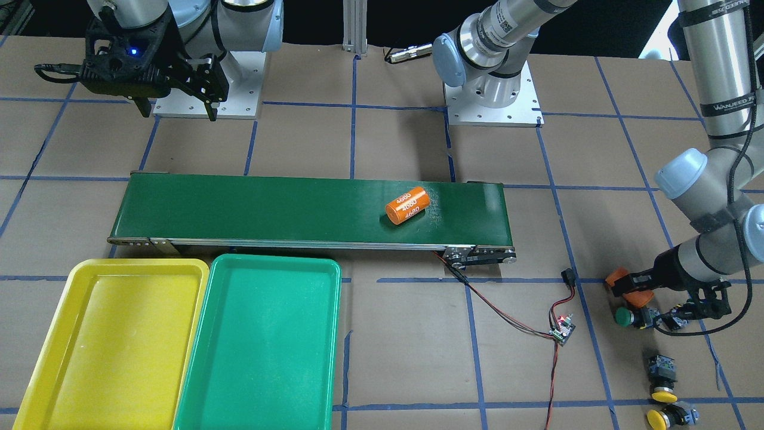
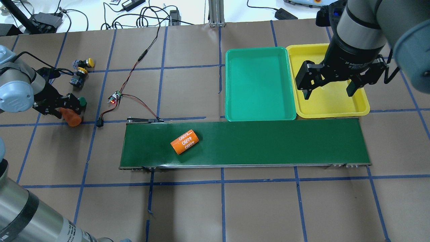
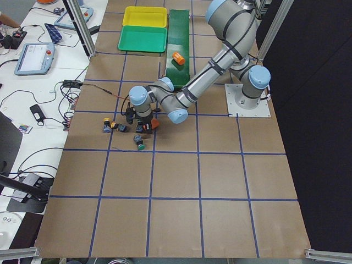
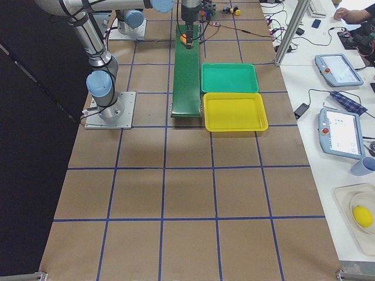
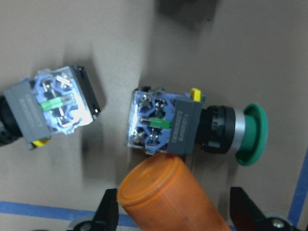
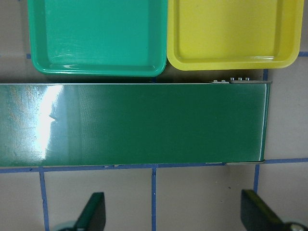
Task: Sort buttons by color to trays
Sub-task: 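Move the left gripper back and grasp the second orange cylinder, then place the second orange cylinder on the belt beside the first, release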
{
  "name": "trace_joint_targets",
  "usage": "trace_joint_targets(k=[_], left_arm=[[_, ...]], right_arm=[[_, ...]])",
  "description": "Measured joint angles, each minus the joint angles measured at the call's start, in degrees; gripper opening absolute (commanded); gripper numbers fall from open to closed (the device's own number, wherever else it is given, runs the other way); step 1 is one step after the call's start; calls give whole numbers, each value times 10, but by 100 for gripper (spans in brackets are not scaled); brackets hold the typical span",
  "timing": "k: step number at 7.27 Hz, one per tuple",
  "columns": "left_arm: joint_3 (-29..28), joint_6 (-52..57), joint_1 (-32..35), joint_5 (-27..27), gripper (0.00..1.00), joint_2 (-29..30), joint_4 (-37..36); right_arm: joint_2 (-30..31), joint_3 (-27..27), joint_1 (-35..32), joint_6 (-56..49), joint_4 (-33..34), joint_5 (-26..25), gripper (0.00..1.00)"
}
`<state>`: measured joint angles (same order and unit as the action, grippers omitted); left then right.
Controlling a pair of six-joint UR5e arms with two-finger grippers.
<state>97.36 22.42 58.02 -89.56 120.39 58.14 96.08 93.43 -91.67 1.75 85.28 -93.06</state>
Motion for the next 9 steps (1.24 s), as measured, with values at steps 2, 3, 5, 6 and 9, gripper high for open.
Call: trace_joint_targets(k=[2,3,5,6,9], left_arm=[[1,-34,5,-13,0,-33,47],[2,-80,16,-15,0,-62,81],[8,-212,81,-11,0,-120,141],[13,-309,136,-7,0,-144,159],[46,-602,273,20,0,-182,180]], right_arm=[[3,7,0,0,0,-1,100],[4,11,0,2,0,-1,100],[5,13,0,4,0,-1,100],[5,13,0,4,1,-1,100],[7,13,1,2,0,-1,100]])
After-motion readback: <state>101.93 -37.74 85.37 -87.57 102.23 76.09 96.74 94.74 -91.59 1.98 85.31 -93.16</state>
